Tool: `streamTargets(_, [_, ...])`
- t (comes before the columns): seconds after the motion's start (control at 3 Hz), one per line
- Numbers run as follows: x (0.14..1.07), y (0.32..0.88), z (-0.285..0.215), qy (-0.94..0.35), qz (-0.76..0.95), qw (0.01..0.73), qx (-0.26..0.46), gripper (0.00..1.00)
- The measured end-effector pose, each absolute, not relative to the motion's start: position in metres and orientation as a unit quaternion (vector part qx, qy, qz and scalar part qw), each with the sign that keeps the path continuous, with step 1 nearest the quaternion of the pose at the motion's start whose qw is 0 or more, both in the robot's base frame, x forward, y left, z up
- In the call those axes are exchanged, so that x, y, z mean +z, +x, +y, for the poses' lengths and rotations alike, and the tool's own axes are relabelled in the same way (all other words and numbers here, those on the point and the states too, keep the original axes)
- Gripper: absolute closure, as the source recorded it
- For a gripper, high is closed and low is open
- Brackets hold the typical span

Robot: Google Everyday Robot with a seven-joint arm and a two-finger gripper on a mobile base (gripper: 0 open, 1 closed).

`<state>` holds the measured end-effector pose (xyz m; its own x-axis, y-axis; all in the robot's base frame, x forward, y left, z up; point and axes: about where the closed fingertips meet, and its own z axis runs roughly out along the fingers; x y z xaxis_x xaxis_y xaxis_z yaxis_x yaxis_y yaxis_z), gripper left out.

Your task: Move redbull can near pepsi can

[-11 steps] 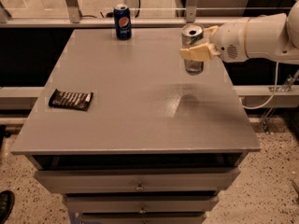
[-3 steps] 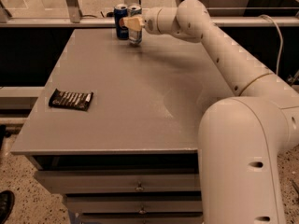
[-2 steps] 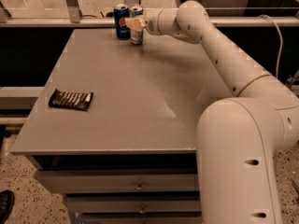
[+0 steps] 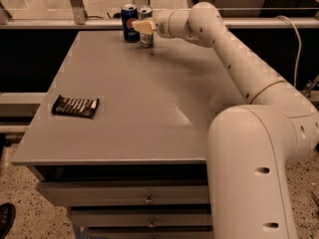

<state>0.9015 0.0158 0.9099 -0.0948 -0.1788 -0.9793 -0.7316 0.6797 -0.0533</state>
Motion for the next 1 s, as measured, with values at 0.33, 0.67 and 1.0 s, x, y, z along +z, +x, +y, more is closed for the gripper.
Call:
streamTargets(0.33, [0.908, 0.901, 0.017, -0.328, 0.7, 0.587, 0.24, 0.0])
streamTargets(0.67, [0.906, 0.899, 0.017, -0.332, 0.698, 0.584, 0.246, 0.0])
streamTargets(1.0, [0.911, 0.878, -0.016, -0.341, 0.699, 0.583, 0.237, 0.0])
